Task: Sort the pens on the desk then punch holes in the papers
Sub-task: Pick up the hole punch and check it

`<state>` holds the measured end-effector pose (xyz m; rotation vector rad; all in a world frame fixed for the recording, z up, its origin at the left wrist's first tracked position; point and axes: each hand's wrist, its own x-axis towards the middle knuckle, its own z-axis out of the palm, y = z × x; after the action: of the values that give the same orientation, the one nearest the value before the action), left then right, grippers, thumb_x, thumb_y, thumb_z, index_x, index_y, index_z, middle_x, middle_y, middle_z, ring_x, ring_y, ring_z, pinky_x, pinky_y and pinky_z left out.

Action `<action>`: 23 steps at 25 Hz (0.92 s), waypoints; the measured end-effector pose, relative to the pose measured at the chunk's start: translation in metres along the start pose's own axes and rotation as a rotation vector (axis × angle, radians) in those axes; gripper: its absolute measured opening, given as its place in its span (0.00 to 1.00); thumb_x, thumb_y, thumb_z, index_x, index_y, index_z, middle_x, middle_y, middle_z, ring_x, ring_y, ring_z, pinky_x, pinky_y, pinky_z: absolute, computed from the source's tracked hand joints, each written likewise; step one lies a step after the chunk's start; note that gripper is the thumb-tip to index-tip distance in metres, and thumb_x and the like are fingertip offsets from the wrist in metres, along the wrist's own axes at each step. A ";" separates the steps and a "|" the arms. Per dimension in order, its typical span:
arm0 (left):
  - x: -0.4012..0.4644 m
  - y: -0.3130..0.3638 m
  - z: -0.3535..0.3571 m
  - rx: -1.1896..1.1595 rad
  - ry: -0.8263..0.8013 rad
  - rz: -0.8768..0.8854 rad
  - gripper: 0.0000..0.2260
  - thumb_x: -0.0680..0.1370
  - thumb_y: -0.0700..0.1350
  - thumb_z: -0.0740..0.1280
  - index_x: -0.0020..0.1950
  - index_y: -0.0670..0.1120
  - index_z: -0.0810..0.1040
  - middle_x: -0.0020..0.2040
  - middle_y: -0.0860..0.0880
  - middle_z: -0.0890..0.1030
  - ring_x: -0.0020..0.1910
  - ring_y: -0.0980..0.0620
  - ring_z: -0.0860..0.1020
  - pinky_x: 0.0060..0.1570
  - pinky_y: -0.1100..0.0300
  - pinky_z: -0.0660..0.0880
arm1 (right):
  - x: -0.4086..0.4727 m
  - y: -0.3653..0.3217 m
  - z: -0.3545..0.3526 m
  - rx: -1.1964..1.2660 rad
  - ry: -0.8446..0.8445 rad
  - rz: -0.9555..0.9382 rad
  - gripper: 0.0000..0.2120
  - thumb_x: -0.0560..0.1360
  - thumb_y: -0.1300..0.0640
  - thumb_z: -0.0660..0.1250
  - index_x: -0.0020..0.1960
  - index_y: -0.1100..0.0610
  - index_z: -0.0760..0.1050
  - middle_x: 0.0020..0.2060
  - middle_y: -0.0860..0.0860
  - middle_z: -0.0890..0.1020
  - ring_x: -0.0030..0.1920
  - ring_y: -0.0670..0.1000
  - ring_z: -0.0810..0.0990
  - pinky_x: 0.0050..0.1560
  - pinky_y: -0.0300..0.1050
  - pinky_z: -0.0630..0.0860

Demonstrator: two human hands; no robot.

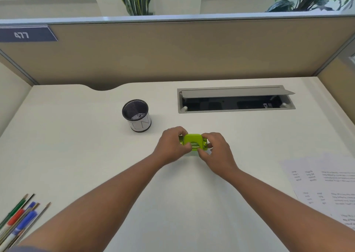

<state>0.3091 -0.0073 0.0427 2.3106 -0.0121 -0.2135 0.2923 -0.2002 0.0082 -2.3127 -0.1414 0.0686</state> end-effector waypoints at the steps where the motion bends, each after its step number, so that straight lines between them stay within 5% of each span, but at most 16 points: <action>1: 0.011 -0.002 0.000 -0.001 -0.007 0.007 0.11 0.70 0.45 0.74 0.51 0.47 0.82 0.47 0.49 0.84 0.48 0.48 0.81 0.51 0.48 0.80 | 0.009 0.003 0.001 -0.010 0.006 0.001 0.23 0.72 0.58 0.76 0.66 0.55 0.77 0.58 0.51 0.76 0.51 0.51 0.79 0.53 0.46 0.79; 8: 0.070 -0.016 0.007 -0.007 0.001 -0.007 0.14 0.71 0.45 0.76 0.56 0.45 0.83 0.51 0.48 0.84 0.51 0.49 0.81 0.53 0.52 0.81 | 0.066 0.020 0.012 -0.091 0.045 -0.001 0.22 0.73 0.55 0.76 0.66 0.56 0.78 0.59 0.53 0.80 0.58 0.53 0.77 0.56 0.45 0.74; 23: 0.087 -0.026 0.016 -0.033 0.030 -0.008 0.14 0.73 0.44 0.75 0.58 0.45 0.83 0.51 0.48 0.85 0.48 0.49 0.82 0.53 0.53 0.80 | 0.084 0.033 0.018 -0.128 0.058 -0.014 0.19 0.74 0.56 0.75 0.63 0.58 0.80 0.58 0.55 0.83 0.56 0.58 0.78 0.59 0.49 0.70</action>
<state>0.3907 -0.0079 0.0005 2.2812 0.0159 -0.1823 0.3768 -0.1988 -0.0283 -2.4386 -0.1357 -0.0157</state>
